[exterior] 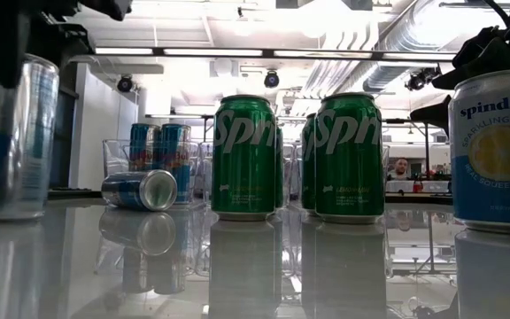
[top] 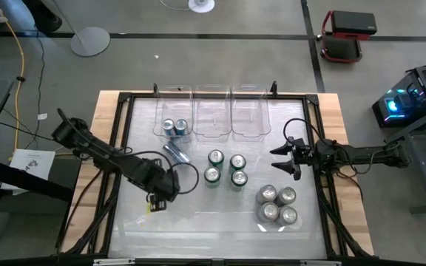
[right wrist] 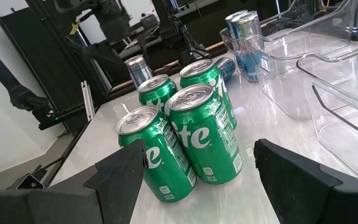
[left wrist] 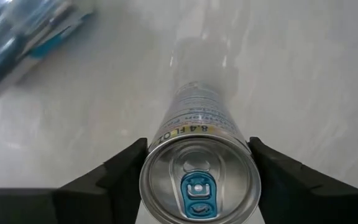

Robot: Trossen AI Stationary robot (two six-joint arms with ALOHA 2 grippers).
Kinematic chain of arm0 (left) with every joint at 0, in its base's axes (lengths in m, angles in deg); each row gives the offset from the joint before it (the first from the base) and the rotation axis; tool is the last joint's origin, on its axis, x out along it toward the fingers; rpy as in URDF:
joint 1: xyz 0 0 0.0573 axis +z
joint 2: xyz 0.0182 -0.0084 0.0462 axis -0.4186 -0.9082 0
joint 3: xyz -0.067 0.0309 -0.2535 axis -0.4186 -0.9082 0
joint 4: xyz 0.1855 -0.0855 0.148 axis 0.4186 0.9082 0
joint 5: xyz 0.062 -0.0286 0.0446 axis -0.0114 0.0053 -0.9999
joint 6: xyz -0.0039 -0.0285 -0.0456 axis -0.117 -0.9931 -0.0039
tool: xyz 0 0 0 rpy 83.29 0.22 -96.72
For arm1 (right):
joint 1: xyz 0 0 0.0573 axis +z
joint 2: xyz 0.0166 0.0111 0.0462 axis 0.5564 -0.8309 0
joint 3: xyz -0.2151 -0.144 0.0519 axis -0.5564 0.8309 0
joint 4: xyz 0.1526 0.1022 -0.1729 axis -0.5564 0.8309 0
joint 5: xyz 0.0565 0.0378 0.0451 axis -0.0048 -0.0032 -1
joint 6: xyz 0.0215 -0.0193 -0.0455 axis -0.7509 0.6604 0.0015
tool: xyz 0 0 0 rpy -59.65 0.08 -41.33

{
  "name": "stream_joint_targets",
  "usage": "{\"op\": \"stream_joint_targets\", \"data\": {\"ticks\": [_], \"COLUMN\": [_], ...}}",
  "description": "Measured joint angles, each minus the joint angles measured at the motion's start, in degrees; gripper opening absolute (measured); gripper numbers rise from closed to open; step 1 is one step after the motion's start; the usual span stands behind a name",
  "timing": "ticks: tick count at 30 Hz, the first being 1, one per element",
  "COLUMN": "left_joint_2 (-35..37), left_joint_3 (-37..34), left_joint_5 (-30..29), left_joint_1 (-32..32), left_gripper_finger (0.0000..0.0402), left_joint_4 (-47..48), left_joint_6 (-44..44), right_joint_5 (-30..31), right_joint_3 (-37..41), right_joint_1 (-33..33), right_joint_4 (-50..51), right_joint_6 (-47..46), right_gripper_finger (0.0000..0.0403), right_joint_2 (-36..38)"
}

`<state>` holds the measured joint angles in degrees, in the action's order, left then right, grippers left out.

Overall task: Sort soda cans
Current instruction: Put the bottom blue soda can into the left transparent bin

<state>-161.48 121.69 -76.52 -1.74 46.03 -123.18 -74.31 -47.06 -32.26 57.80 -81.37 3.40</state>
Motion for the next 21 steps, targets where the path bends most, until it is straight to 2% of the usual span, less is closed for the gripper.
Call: {"op": "stream_joint_targets", "data": {"ticks": [6, 9, 21], "left_joint_2": [1.6, 1.7, 1.7], "left_joint_3": [0.0, 0.0, 0.0], "left_joint_5": [-3.2, -3.3, -4.2], "left_joint_1": [0.6, 0.7, 3.4], "left_gripper_finger": [0.0242, 0.0242, 0.0246], "left_joint_4": [-0.1, 0.0, -1.2], "left_joint_6": [-16.8, -21.5, -22.7], "right_joint_5": [0.0, 0.0, 0.0], "right_joint_3": [0.0, 0.0, 0.0], "right_joint_1": [0.0, 0.0, 0.0], "right_joint_4": [0.0, 0.0, 0.0], "right_joint_6": [0.0, 0.0, 0.0], "right_gripper_finger": [0.0291, 0.0291, 0.0291], "right_joint_2": [0.0, 0.0, 0.0]}}
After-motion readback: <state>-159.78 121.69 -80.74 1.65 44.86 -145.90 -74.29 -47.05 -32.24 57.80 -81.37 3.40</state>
